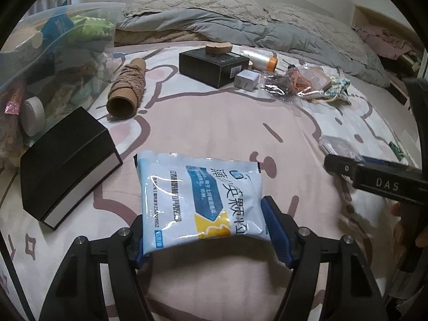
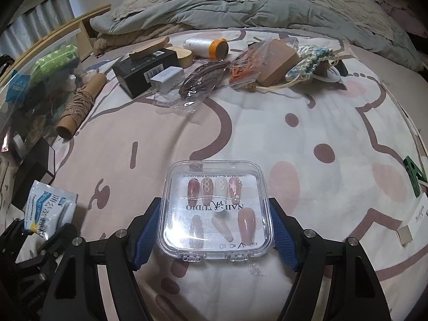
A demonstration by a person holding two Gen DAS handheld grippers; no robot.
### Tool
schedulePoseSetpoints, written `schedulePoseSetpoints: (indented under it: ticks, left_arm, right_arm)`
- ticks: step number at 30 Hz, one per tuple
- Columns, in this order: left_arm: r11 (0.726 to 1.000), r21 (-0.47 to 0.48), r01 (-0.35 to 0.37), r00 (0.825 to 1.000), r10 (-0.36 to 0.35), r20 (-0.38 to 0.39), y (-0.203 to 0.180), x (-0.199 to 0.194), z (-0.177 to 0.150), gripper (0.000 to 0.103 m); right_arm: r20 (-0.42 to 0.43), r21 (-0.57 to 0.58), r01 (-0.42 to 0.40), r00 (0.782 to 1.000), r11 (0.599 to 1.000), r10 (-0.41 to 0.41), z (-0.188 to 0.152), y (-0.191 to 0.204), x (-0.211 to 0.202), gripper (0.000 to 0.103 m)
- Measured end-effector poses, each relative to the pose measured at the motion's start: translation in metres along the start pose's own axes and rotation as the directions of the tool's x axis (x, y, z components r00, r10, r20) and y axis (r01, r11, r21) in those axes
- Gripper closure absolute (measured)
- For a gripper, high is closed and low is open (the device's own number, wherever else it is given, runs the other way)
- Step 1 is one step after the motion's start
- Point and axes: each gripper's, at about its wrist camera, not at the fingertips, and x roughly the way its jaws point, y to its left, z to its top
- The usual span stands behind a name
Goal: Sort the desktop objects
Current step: 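Close the right tool on the nail-tip box while the left tool grips the blue-printed sachet, then carry the sachet and nail-tip box with both tools over the clear bin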
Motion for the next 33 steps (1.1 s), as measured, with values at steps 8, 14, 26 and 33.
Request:
schedulePoseSetpoints:
  ticks: [8,14,26,33]
  left_arm:
    - [0.999,-0.041,0.003,0.998,-0.001,0.060,0.020,-0.023,0.010,0.032]
    - [0.997,-0.073,0.007,0.995,0.000,0.096,0.036,-0.041,0.017,0.032]
    - [0.998,-0.068,-0.012,0.986,0.023,0.163,0.068,-0.075,0.038,0.032]
    - [0.998,-0.035,-0.053,0.965,0.061,0.255,0.099,-0.113,0.074,0.032]
  right_arm:
    - [0.060,0.025,-0.003,0.998,1.000,0.001,0.000,-0.003,-0.020,0.027]
    - [0.092,0.001,-0.056,0.994,0.998,0.056,-0.004,0.010,-0.035,0.027]
    - [0.133,-0.081,-0.127,0.982,0.989,0.137,-0.006,0.048,-0.051,0.027]
    - [0.130,-0.120,-0.144,0.979,0.982,0.160,-0.010,0.060,-0.051,0.027]
